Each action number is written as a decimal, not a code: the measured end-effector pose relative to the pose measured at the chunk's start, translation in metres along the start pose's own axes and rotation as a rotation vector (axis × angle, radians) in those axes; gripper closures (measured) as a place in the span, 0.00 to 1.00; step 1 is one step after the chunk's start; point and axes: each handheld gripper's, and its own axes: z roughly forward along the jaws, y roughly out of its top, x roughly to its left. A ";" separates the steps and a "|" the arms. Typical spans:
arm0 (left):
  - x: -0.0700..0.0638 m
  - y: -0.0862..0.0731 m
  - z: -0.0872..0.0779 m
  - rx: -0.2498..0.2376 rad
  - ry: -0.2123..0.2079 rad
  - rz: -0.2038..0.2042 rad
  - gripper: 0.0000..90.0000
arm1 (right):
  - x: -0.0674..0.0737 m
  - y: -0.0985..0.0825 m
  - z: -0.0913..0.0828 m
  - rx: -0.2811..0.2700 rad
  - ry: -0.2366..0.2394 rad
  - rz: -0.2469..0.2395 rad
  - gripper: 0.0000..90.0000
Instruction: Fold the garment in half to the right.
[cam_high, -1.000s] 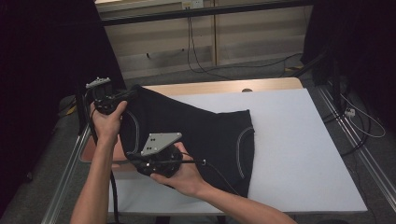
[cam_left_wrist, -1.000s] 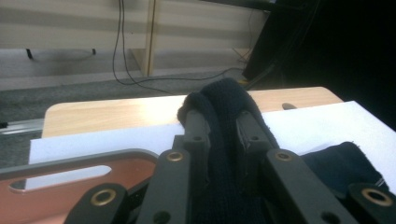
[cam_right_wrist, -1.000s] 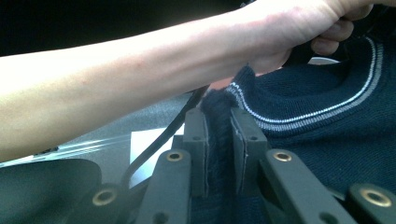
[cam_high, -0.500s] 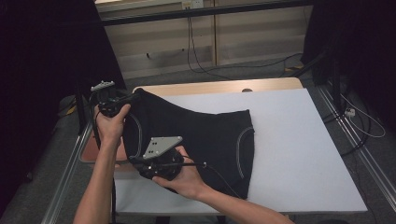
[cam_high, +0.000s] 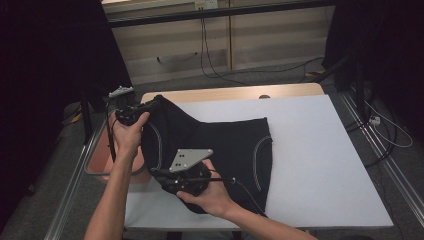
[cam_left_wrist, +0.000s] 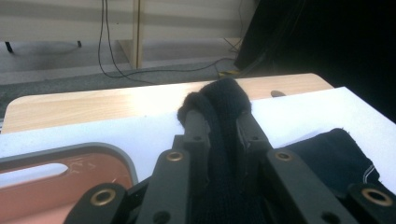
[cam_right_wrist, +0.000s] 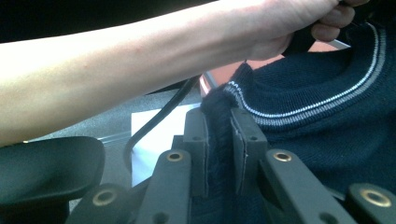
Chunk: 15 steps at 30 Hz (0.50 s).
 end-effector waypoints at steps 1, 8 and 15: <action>-0.001 0.000 0.000 0.001 -0.002 0.000 0.86 | -0.001 -0.001 -0.003 -0.001 -0.001 0.001 0.86; -0.010 0.001 0.007 0.007 -0.018 0.005 0.86 | -0.004 -0.007 -0.020 -0.005 -0.020 0.009 0.87; -0.021 0.001 0.018 0.023 -0.031 0.015 0.86 | -0.009 -0.016 -0.031 -0.004 -0.033 0.023 0.87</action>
